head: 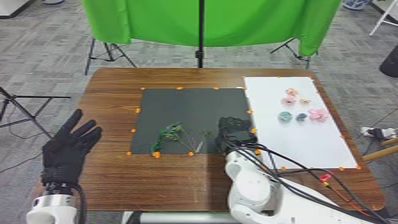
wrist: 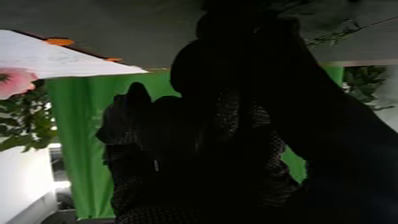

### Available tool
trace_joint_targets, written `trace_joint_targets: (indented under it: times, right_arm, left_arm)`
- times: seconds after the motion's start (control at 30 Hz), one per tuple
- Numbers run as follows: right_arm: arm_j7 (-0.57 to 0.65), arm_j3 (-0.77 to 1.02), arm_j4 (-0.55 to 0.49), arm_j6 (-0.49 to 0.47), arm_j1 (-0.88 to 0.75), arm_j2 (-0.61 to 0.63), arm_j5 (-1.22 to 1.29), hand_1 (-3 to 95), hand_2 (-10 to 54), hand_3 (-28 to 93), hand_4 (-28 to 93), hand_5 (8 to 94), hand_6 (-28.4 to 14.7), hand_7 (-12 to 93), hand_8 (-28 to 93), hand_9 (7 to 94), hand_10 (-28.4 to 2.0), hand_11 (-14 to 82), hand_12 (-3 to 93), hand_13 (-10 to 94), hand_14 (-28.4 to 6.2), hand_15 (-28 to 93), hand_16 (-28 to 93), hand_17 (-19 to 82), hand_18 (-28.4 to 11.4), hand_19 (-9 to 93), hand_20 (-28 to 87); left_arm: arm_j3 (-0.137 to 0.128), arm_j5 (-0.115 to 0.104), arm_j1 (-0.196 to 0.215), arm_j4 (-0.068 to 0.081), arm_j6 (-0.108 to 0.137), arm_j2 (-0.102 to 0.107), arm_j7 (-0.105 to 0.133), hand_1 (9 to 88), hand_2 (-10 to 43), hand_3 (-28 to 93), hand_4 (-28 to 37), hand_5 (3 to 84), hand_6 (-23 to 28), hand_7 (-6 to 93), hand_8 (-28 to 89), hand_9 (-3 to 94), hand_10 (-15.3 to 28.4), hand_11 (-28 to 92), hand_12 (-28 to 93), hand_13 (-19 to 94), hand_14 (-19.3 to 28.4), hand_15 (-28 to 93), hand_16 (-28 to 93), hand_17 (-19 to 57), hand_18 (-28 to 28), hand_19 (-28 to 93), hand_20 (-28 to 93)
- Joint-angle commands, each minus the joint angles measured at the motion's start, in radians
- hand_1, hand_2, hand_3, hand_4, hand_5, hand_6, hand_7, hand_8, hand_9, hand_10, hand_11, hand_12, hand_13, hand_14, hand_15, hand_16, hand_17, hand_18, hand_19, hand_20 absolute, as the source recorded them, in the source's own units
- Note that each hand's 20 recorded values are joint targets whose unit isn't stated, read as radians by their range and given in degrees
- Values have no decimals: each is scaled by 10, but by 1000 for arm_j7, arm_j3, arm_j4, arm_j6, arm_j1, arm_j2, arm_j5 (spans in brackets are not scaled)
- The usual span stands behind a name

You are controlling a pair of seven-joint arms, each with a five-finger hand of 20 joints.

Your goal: Arrange flowers

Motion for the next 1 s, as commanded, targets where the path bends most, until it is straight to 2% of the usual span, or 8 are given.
trace_joint_targets:
  times: [0.03, 0.13, 0.23, 0.27, 0.47, 0.67, 0.8, 1.0]
  right_arm:
    - [6, 71, -77, -89, -50, 53, -34, 403, -95, 735, -282, 752, -67, 291, -101, 714, -176, 610, 244, 700, -119, 834, 215, 314, -277, 932, 400]
    - [14, 80, -107, -52, -45, 97, -49, 372, -95, 718, -282, 705, -90, 308, -119, 668, -197, 625, 246, 671, -134, 848, 209, 311, -282, 932, 404]
    - [6, 137, -125, -39, -55, 135, -67, 353, -95, 707, -281, 671, -103, 312, -119, 642, -210, 625, 242, 656, -140, 855, 203, 306, -283, 932, 404]
    - [10, 161, -131, -25, -61, 153, -62, 349, -95, 706, -279, 662, -108, 308, -120, 631, -216, 622, 240, 648, -143, 856, 201, 302, -283, 931, 402]
    - [-5, 283, -77, 32, -62, 236, -4, 335, -95, 737, -263, 579, -126, 247, -122, 533, -242, 550, 195, 548, -178, 821, 162, 244, -284, 870, 366]
    - [18, 297, -5, 17, -54, 270, 87, 333, -95, 766, -277, 499, -70, 218, -138, 494, -241, 459, 162, 490, -188, 793, 123, 212, -284, 835, 358]
    - [22, 258, 39, 2, -42, 265, 109, 343, -95, 783, -276, 494, -66, 226, -136, 494, -237, 452, 166, 483, -188, 788, 114, 208, -284, 829, 361]
    - [30, 196, 107, -7, 5, 233, 145, 356, -95, 786, -280, 503, -56, 249, -147, 510, -227, 467, 170, 501, -181, 790, 111, 211, -284, 829, 364]
  left_arm:
    - [0, -11, 27, -5, 14, 7, 12, 204, 66, 812, -283, 340, 67, 72, -79, 316, 192, 223, 108, 200, 270, 530, -101, -81, 284, 567, 5]
    - [-1, -10, 25, -6, 15, 5, 11, 204, 66, 813, -283, 341, 67, 73, -79, 316, 192, 223, 108, 201, 270, 530, -101, -81, 284, 566, 5]
    - [1, -21, 31, -9, 24, 18, 25, 204, 67, 812, -283, 340, 67, 72, -80, 316, 192, 223, 108, 201, 271, 530, -102, -81, 284, 566, 6]
    - [0, -16, 26, -8, 22, 12, 13, 205, 67, 812, -283, 340, 67, 73, -79, 316, 192, 224, 108, 201, 270, 529, -102, -81, 284, 566, 6]
    - [-2, -15, 33, -11, 24, 9, 16, 204, 67, 812, -283, 340, 68, 72, -79, 316, 192, 224, 107, 200, 271, 530, -102, -81, 284, 566, 7]
    - [2, -17, 31, -11, 26, 9, 21, 205, 66, 812, -283, 340, 68, 71, -79, 316, 192, 224, 107, 200, 271, 530, -102, -81, 284, 565, 8]
    - [-1, -15, 33, -12, 25, 8, 23, 205, 66, 813, -283, 340, 67, 72, -79, 316, 192, 224, 107, 200, 270, 530, -102, -81, 284, 566, 8]
    - [-1, -7, 20, -8, 19, -3, 5, 205, 66, 813, -283, 338, 66, 72, -79, 316, 193, 224, 107, 200, 270, 531, -102, -81, 284, 566, 9]
